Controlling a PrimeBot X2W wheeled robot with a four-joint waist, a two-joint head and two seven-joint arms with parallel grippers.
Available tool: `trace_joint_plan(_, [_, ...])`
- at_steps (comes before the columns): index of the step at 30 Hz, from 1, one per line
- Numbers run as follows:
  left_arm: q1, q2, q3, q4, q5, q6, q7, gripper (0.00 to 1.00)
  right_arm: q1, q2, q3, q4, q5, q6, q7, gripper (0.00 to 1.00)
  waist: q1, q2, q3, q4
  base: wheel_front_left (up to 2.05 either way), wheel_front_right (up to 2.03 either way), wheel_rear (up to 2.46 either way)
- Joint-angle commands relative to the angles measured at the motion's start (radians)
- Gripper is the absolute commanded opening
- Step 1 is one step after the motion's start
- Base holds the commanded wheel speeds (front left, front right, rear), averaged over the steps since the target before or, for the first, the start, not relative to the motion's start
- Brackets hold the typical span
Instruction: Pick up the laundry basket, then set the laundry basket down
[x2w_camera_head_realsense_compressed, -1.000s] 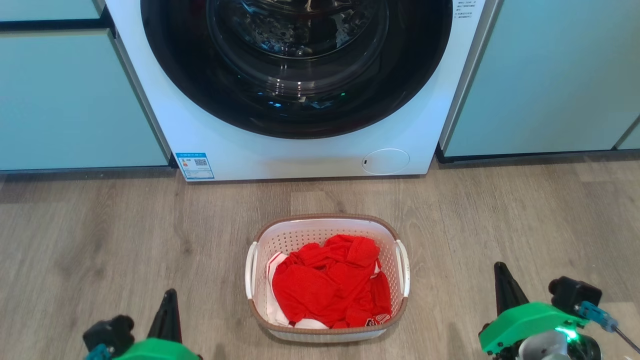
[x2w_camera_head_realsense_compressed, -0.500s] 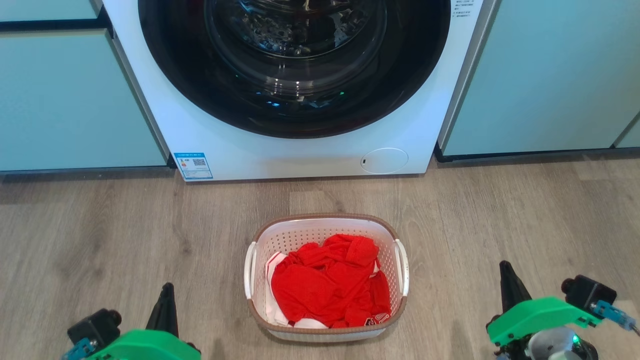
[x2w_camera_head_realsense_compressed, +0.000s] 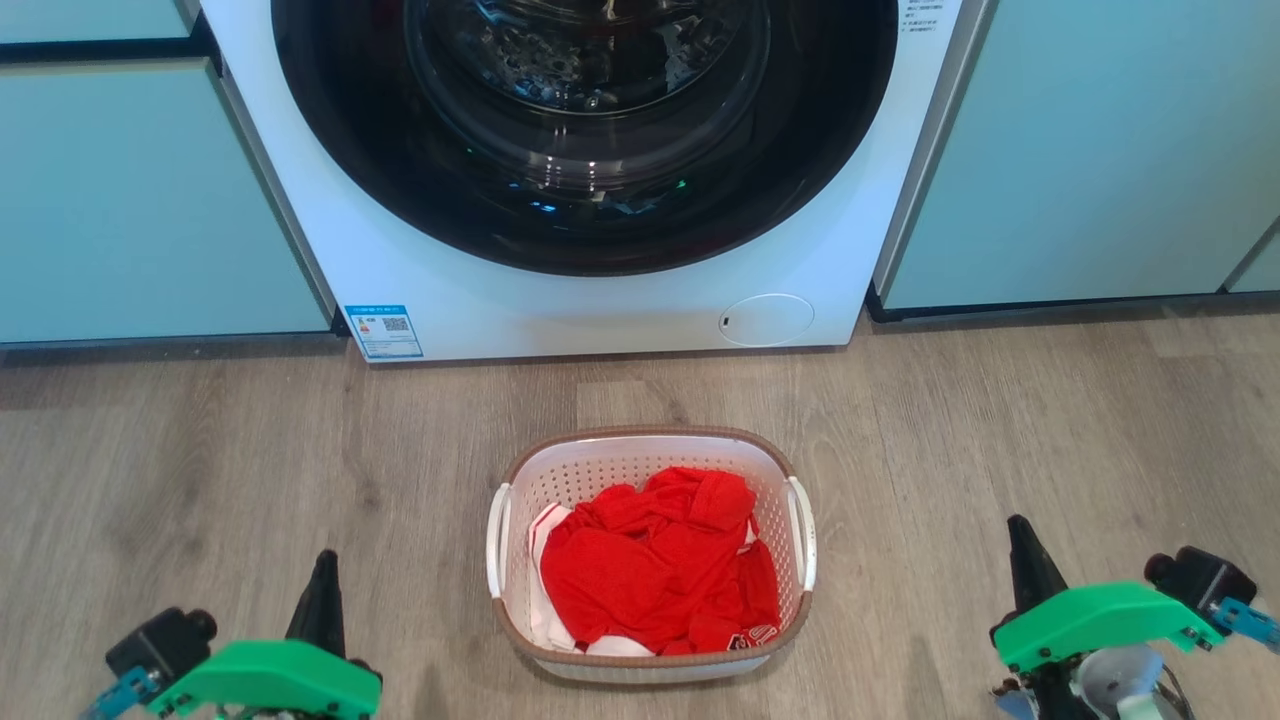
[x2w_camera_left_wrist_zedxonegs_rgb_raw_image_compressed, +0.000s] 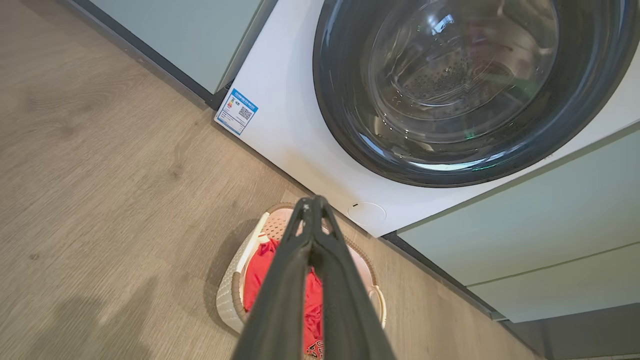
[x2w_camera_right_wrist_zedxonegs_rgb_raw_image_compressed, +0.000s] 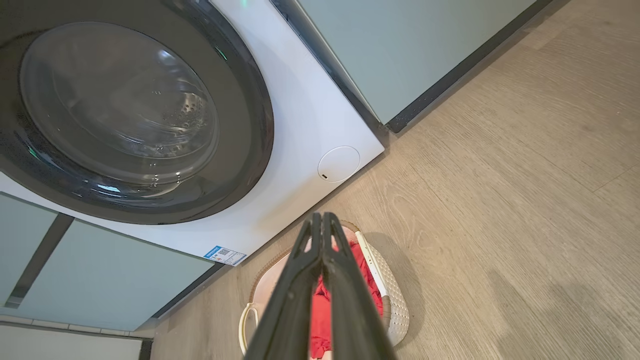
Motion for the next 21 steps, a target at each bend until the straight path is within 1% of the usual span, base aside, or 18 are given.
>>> trace_joint_plan(1, [-0.06, 0.01, 0.025, -0.027, -0.037, -0.008, 0.007, 0.0, -0.053, -0.019, -0.002, -0.039, 0.038, 0.001, 0.008, 0.0, 0.0, 0.0, 0.0, -0.001, 0.0, 0.0, 0.0])
trace_joint_plan(21, [-0.103, 0.01, 0.059, -0.017, -0.259, -0.034, 0.06, 0.0, -0.068, -0.021, -0.033, -0.049, 0.249, 0.002, 0.061, 0.0, 0.0, 0.0, 0.003, -0.006, 0.0, 0.0, 0.0])
